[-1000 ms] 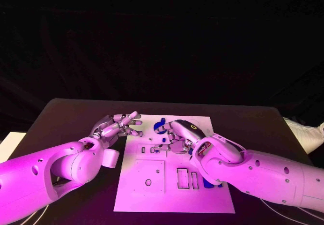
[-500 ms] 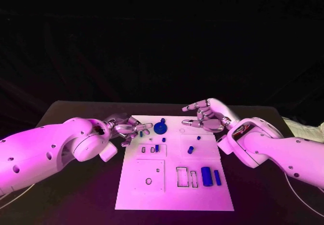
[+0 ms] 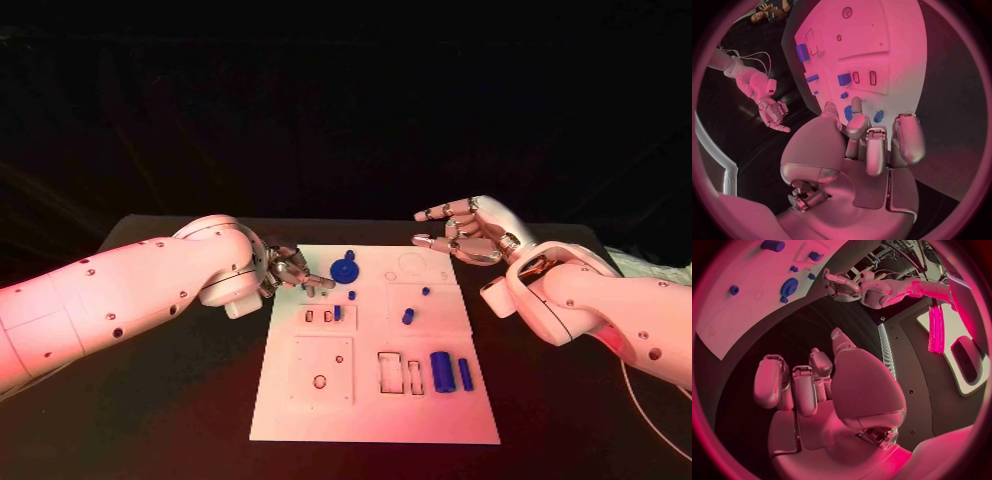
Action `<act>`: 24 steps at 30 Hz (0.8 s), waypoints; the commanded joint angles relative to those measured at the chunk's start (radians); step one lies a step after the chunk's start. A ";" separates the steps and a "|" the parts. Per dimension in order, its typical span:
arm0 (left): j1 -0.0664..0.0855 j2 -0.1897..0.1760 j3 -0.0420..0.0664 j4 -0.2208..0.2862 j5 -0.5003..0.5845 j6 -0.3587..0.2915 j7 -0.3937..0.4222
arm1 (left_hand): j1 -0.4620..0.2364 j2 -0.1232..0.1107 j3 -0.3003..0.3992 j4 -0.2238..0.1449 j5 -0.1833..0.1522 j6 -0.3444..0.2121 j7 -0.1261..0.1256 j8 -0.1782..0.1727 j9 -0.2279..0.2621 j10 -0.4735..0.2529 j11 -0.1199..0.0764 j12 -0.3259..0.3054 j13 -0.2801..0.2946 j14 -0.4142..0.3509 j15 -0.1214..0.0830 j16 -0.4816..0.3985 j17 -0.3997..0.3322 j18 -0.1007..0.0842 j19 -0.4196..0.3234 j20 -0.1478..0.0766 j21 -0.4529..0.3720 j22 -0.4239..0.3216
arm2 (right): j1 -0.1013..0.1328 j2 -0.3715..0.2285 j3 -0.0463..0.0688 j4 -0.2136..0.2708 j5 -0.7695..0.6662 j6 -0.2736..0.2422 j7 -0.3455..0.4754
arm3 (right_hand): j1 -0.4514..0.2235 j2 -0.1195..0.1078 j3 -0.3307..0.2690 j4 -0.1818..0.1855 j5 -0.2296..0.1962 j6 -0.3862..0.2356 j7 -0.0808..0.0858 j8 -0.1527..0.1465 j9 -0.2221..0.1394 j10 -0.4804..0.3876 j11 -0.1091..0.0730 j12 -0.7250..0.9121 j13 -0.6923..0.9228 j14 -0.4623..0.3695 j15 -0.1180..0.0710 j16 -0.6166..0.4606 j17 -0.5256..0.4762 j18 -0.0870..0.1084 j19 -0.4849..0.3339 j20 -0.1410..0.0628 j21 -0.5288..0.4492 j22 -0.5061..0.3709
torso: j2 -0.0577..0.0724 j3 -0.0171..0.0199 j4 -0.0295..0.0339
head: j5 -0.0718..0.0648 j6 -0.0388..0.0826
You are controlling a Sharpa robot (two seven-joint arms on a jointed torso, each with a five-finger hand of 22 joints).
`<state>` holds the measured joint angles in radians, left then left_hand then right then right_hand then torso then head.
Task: Assemble the parts on the task board
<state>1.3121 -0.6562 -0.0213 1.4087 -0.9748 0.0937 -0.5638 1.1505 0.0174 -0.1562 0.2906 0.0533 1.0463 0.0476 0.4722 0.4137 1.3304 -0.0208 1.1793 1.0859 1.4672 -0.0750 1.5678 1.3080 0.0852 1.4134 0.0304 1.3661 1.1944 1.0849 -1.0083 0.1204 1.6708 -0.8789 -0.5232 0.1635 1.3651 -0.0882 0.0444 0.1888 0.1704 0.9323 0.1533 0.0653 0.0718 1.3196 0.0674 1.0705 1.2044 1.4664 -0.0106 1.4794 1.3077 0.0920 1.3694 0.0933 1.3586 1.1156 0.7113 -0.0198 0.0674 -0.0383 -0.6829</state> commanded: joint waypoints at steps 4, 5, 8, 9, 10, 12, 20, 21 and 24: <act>0.004 0.048 0.000 -0.040 -0.113 0.103 -0.073 | -0.003 0.016 -0.025 0.000 -0.005 -0.021 -0.001 0.024 0.034 0.009 -0.002 0.011 0.014 0.104 -0.006 0.003 0.263 -0.016 0.012 -0.001 0.015 0.023 | 0.001 0.005 0.000 -0.007 0.041 0.022 -0.002 | 0.010 0.004 -0.001 -0.006 0.006 0.008 0.001 0.005 0.001 -0.006 -0.003 -0.004 -0.002 0.065 -0.001 -0.006 0.089 -0.003 -0.008 -0.001 -0.006 -0.003 | -0.001 -0.0001 -0.0006 | 0.004 -0.006; 0.004 0.055 0.000 -0.046 -0.116 0.110 -0.075 | -0.003 0.016 -0.025 0.000 -0.005 -0.021 -0.001 0.025 0.035 0.009 -0.002 0.011 0.014 0.104 -0.006 0.003 0.263 -0.016 0.013 -0.001 0.016 0.024 | 0.001 0.005 0.000 -0.008 0.041 0.023 -0.003 | 0.010 0.004 -0.001 -0.006 0.006 0.008 0.001 0.005 0.001 -0.006 -0.003 -0.004 -0.002 0.065 -0.001 -0.006 0.089 -0.003 -0.008 -0.001 -0.006 -0.003 | -0.001 0.0000 -0.0007 | 0.005 -0.006; 0.005 0.078 -0.001 -0.062 -0.121 0.128 -0.080 | -0.001 0.020 -0.032 0.000 -0.005 -0.027 -0.001 0.031 0.046 0.009 -0.002 0.014 0.018 0.104 -0.006 0.003 0.263 -0.017 0.014 -0.001 0.020 0.030 | 0.001 0.008 0.000 -0.012 0.042 0.026 -0.007 | 0.009 0.005 -0.003 -0.005 0.007 0.008 0.001 0.005 0.001 -0.008 -0.003 -0.008 -0.005 0.064 -0.002 -0.008 0.086 -0.002 -0.010 -0.001 -0.009 -0.008 | -0.001 -0.0005 -0.0012 | 0.004 -0.008; 0.005 0.082 -0.001 -0.064 -0.121 0.131 -0.081 | -0.001 0.020 -0.032 0.000 -0.005 -0.027 -0.001 0.031 0.046 0.009 -0.002 0.014 0.018 0.104 -0.006 0.003 0.263 -0.017 0.014 -0.001 0.020 0.030 | 0.001 0.008 0.000 -0.013 0.042 0.027 -0.009 | 0.009 0.005 -0.003 -0.005 0.007 0.008 0.001 0.005 0.001 -0.008 -0.003 -0.009 -0.006 0.064 -0.002 -0.008 0.085 -0.002 -0.011 -0.001 -0.010 -0.009 | -0.001 -0.0008 -0.0012 | 0.003 -0.008; 0.005 0.088 -0.001 -0.067 -0.122 0.135 -0.081 | 0.000 0.020 -0.033 -0.001 -0.005 -0.027 -0.001 0.032 0.047 0.009 -0.002 0.014 0.018 0.104 -0.006 0.003 0.263 -0.017 0.014 -0.001 0.020 0.031 | 0.001 0.009 0.000 -0.014 0.042 0.028 -0.010 | 0.008 0.006 -0.003 -0.005 0.007 0.008 0.001 0.005 0.001 -0.010 -0.003 -0.011 -0.007 0.064 -0.002 -0.009 0.084 -0.001 -0.012 -0.001 -0.011 -0.012 | 0.000 -0.0010 -0.0014 | 0.002 -0.009; 0.004 0.102 -0.001 -0.074 -0.123 0.143 -0.083 | 0.001 0.021 -0.036 -0.001 -0.005 -0.029 -0.001 0.035 0.052 0.010 -0.002 0.015 0.020 0.104 -0.006 0.003 0.263 -0.017 0.014 -0.001 0.022 0.034 | 0.001 0.012 0.000 -0.017 0.042 0.030 -0.013 | 0.008 0.006 -0.004 -0.005 0.008 0.008 0.001 0.004 0.001 -0.011 -0.003 -0.014 -0.010 0.063 -0.002 -0.011 0.082 0.000 -0.014 -0.001 -0.013 -0.016 | 0.000 -0.0019 -0.0007 | 0.002 -0.011; 0.004 0.133 -0.003 -0.085 -0.124 0.159 -0.083 | 0.008 0.025 -0.043 -0.002 -0.005 -0.033 -0.002 0.045 0.066 0.012 -0.003 0.021 0.027 0.104 -0.007 0.003 0.263 -0.019 0.016 -0.002 0.027 0.042 | 0.001 0.021 0.000 -0.026 0.042 0.033 -0.017 | 0.007 0.007 -0.005 -0.005 0.009 0.007 0.001 0.004 0.001 -0.014 -0.003 -0.021 -0.014 0.062 -0.002 -0.013 0.079 0.001 -0.017 -0.001 -0.016 -0.023 | 0.000 -0.0015 -0.0007 | -0.001 -0.015; 0.004 0.135 -0.003 -0.085 -0.122 0.160 -0.083 | 0.009 0.026 -0.044 -0.002 -0.005 -0.034 -0.003 0.046 0.068 0.013 -0.003 0.021 0.028 0.104 -0.007 0.003 0.263 -0.019 0.016 -0.002 0.027 0.043 | 0.001 0.022 0.000 -0.027 0.042 0.034 -0.017 | 0.007 0.007 -0.005 -0.005 0.009 0.007 0.001 0.004 0.001 -0.014 -0.003 -0.021 -0.014 0.062 -0.002 -0.013 0.079 0.001 -0.017 -0.001 -0.016 -0.023 | 0.000 -0.0015 -0.0008 | -0.001 -0.015; 0.004 0.141 -0.004 -0.086 -0.120 0.162 -0.082 | 0.013 0.029 -0.045 -0.002 -0.005 -0.035 -0.003 0.051 0.074 0.013 -0.004 0.022 0.029 0.104 -0.007 0.003 0.263 -0.019 0.016 -0.002 0.028 0.044 | 0.001 0.025 0.000 -0.031 0.044 0.034 -0.016 | 0.007 0.007 -0.005 -0.005 0.009 0.007 0.001 0.004 0.001 -0.014 -0.003 -0.021 -0.014 0.062 -0.002 -0.013 0.079 0.001 -0.017 -0.001 -0.016 -0.023 | 0.000 -0.0016 -0.0004 | -0.004 -0.018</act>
<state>1.3146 -0.5195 -0.0249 1.3235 -1.0890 0.2246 -0.6406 1.1618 0.0357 -0.1944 0.2880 0.0533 1.0195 0.0424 0.5169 0.4868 1.3348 -0.0253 1.1968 1.1136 1.4672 -0.0749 1.5678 1.3077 0.0852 1.4240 0.0268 1.3890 1.2366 1.0856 -0.9849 0.1203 1.6404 -0.8368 -0.5060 0.1491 1.3688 -0.0844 0.0416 0.1861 0.1741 0.9323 0.1533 0.0653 0.0715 1.3122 0.0672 1.0549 1.1909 1.4665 -0.0106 1.4700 1.3074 0.0922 1.3587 0.0896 1.3458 1.0940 0.7114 -0.0212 0.0662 -0.0399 -0.6989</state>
